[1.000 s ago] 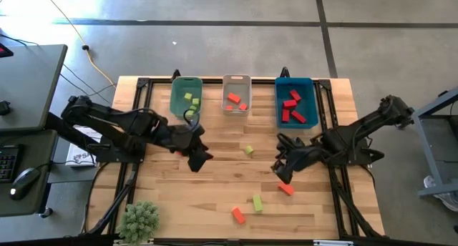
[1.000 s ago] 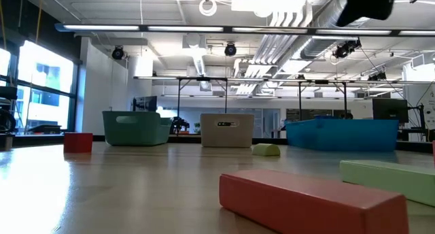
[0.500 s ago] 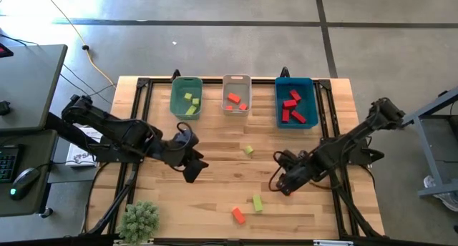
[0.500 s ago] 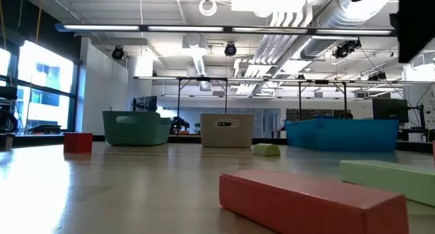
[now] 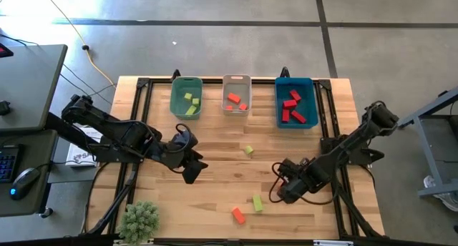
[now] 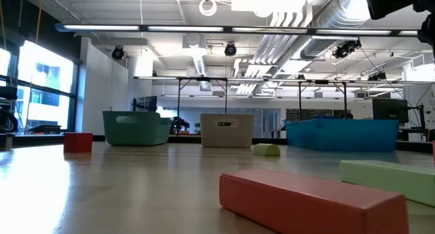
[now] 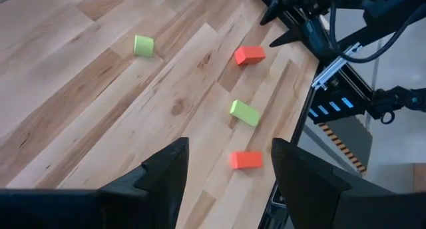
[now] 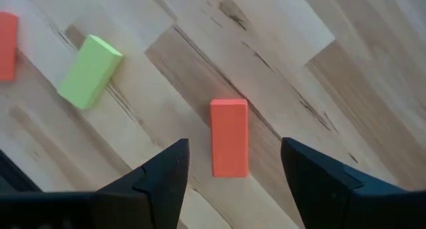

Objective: Sort & place blocks by color
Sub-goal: Put the orange block into the gray bin

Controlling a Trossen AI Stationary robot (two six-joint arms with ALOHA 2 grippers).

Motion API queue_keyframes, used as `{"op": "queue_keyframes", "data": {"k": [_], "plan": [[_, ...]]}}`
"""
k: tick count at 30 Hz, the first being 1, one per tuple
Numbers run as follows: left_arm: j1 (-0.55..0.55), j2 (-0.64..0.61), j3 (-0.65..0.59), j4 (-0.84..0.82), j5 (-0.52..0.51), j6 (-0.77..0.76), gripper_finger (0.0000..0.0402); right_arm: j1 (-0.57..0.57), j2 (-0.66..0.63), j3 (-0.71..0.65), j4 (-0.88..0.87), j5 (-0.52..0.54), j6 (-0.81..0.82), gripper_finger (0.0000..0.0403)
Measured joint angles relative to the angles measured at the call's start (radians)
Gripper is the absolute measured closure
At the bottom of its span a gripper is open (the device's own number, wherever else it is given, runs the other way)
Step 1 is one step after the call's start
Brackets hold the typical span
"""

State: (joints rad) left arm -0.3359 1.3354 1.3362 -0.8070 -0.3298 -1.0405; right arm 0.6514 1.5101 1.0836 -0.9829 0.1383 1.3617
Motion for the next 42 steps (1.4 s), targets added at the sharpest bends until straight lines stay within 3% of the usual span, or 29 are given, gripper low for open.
{"op": "queue_keyframes", "data": {"k": [11,25,29,35,42], "plan": [[0.000,0.000,0.000,-0.005,0.000,0.003,0.0198,0.006,0.106,0.000,0.012,-0.053,0.006,0.0153],[0.001,0.000,0.000,-0.005,-0.005,0.004,0.0198,0.006,0.283,0.000,0.056,-0.148,-0.008,0.0156],[0.001,0.000,0.000,-0.005,-0.036,0.004,0.0198,0.006,0.292,0.000,0.057,-0.148,-0.005,0.0190],[0.004,0.000,0.000,-0.004,-0.061,0.004,0.0198,-0.001,0.290,0.000,0.060,-0.148,0.000,0.0294],[0.021,0.000,0.000,-0.004,-0.075,0.004,0.0198,-0.003,0.288,0.009,0.071,-0.150,-0.038,0.0298]]}}
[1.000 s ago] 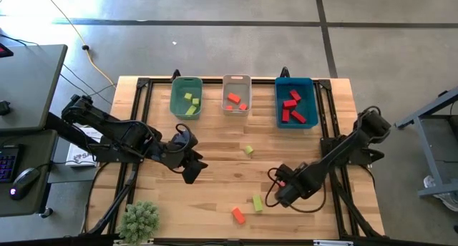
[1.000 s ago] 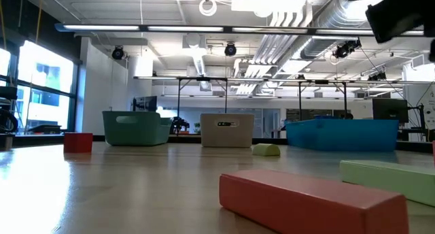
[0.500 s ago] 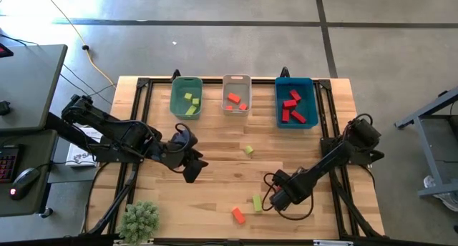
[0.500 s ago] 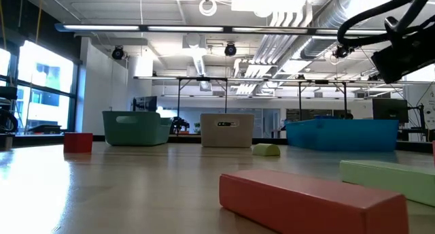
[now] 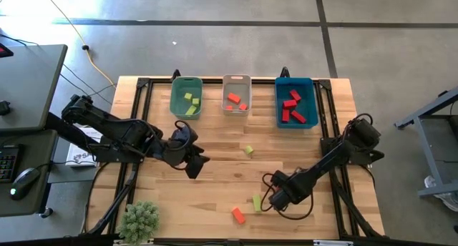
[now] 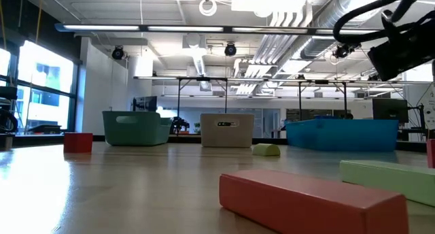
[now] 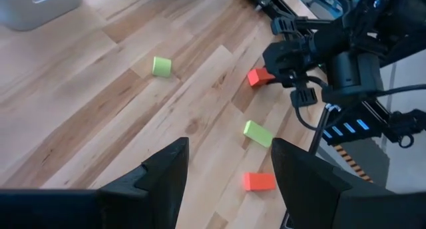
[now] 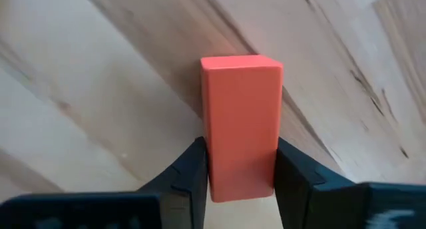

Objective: Sort & place blocks by color
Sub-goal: Put the orange block into the gray bin

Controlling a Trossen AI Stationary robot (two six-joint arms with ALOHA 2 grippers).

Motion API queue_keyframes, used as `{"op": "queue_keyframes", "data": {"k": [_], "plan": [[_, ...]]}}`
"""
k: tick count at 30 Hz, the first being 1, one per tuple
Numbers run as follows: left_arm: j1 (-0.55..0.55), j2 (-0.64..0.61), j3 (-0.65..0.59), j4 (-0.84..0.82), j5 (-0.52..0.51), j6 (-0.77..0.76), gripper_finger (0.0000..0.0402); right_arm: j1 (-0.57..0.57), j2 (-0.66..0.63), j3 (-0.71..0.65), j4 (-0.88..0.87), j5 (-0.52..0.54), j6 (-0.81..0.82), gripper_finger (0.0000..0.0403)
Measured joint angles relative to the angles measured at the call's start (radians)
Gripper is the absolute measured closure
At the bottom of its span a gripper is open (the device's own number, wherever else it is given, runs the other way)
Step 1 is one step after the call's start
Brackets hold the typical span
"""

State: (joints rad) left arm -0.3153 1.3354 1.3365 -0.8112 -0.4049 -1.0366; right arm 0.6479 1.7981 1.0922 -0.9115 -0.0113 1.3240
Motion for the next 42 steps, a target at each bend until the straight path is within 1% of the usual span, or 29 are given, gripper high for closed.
{"op": "queue_keyframes", "data": {"k": [5,8,12,16,23,27,35,42], "plan": [[0.002,0.000,0.000,0.000,-0.019,0.001,0.0198,-0.012,-0.001,0.032,-0.003,0.002,-0.044,0.0298],[0.002,0.000,0.000,0.000,-0.050,0.001,0.0198,-0.030,-0.010,0.061,-0.004,0.029,-0.085,0.0298],[0.011,0.000,0.000,-0.004,-0.095,0.001,0.0198,-0.077,-0.036,0.101,-0.009,0.072,-0.159,0.0298],[0.036,0.000,0.000,-0.011,-0.101,0.031,0.0198,-0.139,-0.068,0.138,-0.012,0.116,-0.252,0.0298],[0.091,0.000,0.000,-0.016,-0.104,0.076,0.0198,-0.266,-0.095,0.222,-0.012,0.174,-0.460,0.0298],[0.128,0.000,0.000,-0.015,-0.104,0.135,0.0198,-0.344,-0.097,0.269,-0.010,0.201,-0.585,0.0298],[0.225,0.000,0.000,-0.015,-0.104,0.234,0.0198,-0.540,-0.097,0.336,0.020,0.210,-0.811,0.0298],[0.328,0.000,0.000,-0.015,-0.104,0.327,0.0198,-0.730,-0.097,0.341,0.127,0.210,-0.948,0.0298]]}}
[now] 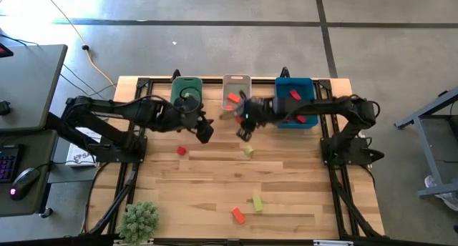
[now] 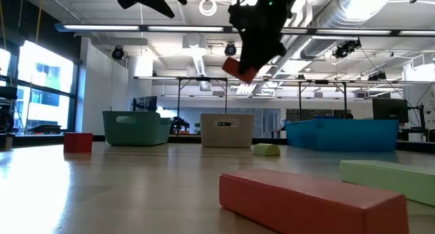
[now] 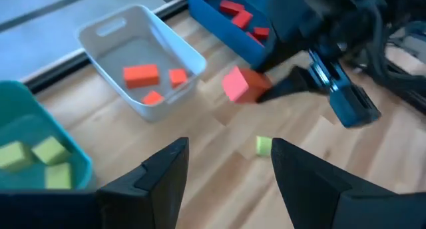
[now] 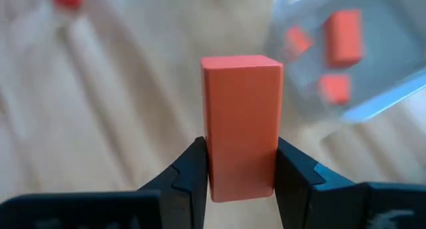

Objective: Sort & place blocks by color
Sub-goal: Put the orange block into the gray bin

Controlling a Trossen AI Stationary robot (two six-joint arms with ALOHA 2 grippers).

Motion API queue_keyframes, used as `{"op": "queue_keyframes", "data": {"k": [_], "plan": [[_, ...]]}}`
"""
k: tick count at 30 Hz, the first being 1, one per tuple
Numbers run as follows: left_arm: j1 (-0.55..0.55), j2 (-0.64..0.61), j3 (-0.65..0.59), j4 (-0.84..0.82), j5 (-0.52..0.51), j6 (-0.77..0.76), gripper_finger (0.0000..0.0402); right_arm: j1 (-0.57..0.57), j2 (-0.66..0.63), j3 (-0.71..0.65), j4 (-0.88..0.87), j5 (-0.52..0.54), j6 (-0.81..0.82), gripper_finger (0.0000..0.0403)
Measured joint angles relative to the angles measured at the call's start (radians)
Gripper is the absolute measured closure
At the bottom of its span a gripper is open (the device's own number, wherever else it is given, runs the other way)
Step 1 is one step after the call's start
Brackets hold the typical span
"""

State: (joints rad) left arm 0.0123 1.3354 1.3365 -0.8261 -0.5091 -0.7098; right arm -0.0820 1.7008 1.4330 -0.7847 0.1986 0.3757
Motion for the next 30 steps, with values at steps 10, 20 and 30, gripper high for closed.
{"op": "queue_keyframes", "data": {"k": [10,20,30], "plan": [[0.141,0.000,0.000,0.002,0.000,0.135,0.0198,-0.241,0.007,-0.007,0.234,0.002,-0.070,0.0298],[0.230,0.000,0.000,0.004,0.001,0.234,0.0198,-0.350,0.093,-0.010,0.408,0.031,-0.097,0.0298],[0.260,0.000,0.000,0.005,0.004,0.329,0.0198,-0.373,0.218,-0.011,0.386,-0.019,-0.050,0.0298]]}}
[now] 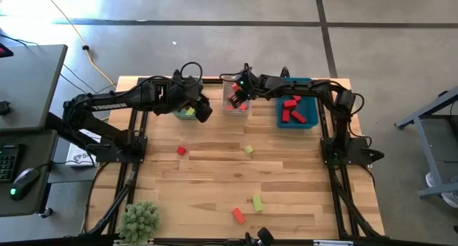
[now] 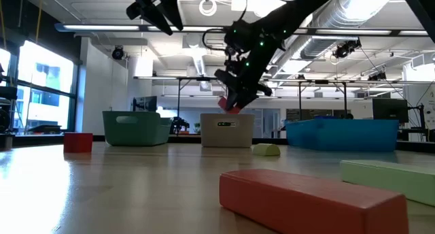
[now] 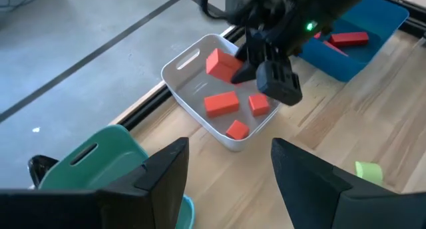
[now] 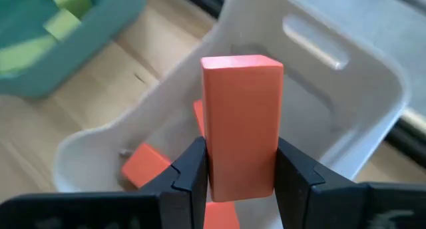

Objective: Sort & place blocks by color
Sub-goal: Put the orange block into the gray bin, then put the green block into the green bin

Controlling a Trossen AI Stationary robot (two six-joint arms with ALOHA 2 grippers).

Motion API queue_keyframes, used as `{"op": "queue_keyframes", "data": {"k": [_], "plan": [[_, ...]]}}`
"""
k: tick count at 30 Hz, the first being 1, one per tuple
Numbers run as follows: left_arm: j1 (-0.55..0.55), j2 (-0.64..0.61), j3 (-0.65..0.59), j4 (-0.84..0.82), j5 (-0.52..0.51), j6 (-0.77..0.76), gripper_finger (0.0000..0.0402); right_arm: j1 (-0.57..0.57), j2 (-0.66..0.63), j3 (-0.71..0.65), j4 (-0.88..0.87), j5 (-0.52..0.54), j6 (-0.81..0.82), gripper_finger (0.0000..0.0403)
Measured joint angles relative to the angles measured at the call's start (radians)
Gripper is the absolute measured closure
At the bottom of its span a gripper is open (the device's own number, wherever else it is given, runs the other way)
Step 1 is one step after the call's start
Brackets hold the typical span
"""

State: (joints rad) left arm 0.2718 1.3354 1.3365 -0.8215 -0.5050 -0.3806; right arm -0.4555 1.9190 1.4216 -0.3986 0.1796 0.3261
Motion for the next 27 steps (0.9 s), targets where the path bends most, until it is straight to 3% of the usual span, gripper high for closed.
{"op": "queue_keyframes", "data": {"k": [8,19,27], "plan": [[0.004,0.000,0.000,0.008,0.000,0.059,0.0198,-0.005,0.034,0.000,-0.018,-0.015,0.016,0.0292],[0.004,0.000,0.000,0.011,0.025,0.071,0.0198,-0.002,0.029,0.007,-0.030,-0.032,0.042,0.0180],[0.004,0.000,0.000,0.011,0.063,0.071,0.0198,0.004,-0.003,0.115,-0.116,-0.063,0.036,0.0179]]}}
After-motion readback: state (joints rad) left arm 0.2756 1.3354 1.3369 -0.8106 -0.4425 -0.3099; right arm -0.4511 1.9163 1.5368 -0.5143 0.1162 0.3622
